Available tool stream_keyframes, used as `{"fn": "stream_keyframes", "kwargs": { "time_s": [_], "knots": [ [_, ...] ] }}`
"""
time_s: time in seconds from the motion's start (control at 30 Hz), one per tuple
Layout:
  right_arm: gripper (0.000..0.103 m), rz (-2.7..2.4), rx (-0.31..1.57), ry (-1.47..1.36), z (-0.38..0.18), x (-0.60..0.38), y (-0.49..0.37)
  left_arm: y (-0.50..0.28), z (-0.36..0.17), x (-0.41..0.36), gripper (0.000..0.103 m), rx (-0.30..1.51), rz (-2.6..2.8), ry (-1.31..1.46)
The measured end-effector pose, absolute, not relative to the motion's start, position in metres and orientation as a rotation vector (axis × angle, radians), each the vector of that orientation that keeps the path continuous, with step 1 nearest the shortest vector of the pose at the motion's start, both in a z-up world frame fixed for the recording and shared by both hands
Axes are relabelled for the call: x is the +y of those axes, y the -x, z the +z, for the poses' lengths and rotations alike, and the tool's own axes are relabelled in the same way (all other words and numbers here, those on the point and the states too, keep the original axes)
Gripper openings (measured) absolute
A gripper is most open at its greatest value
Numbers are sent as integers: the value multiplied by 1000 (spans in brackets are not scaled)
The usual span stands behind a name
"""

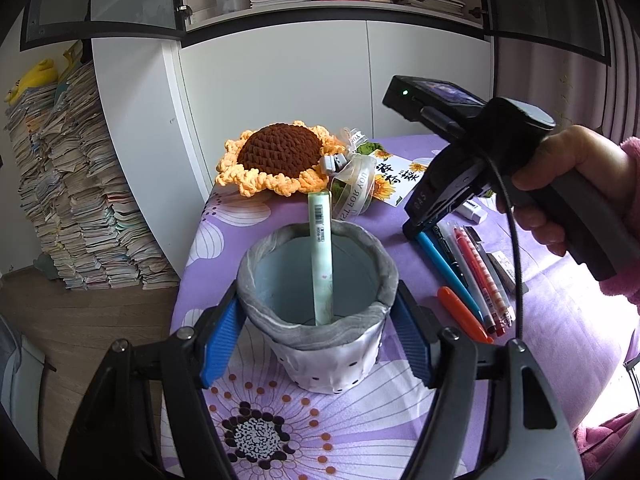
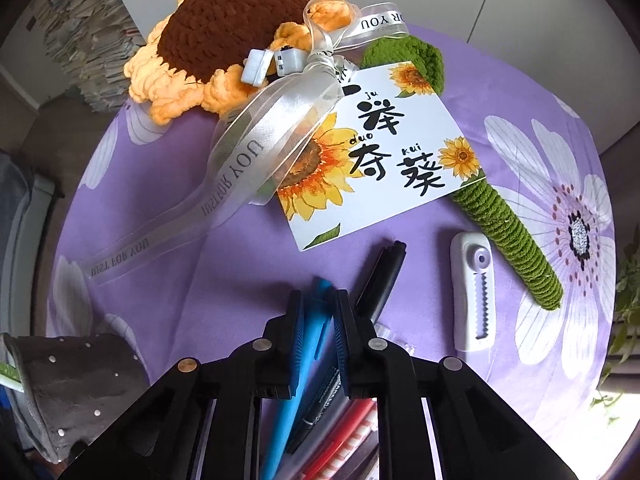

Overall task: Organize stationery
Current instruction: 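Grasp the blue pen with the right gripper, then lower the blue pen into the grey cup and open the right gripper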

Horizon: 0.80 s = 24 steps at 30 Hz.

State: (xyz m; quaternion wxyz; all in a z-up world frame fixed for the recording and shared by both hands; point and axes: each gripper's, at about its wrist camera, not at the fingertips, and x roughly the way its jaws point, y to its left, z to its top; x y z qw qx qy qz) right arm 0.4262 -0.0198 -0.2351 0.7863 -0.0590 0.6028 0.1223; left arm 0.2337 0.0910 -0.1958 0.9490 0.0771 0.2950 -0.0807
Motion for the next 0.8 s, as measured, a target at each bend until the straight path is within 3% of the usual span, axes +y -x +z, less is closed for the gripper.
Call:
{"fn": "stream_keyframes", "kwargs": {
  "time_s": [0.17, 0.8],
  "knots": [
    [15, 308, 1232, 46, -212, -30, -406, -234, -195, 91, 69, 600, -166, -157],
    [13, 556, 683, 51, -36, -31, -276, -234, -196, 91, 70, 601, -166, -156]
  ]
}}
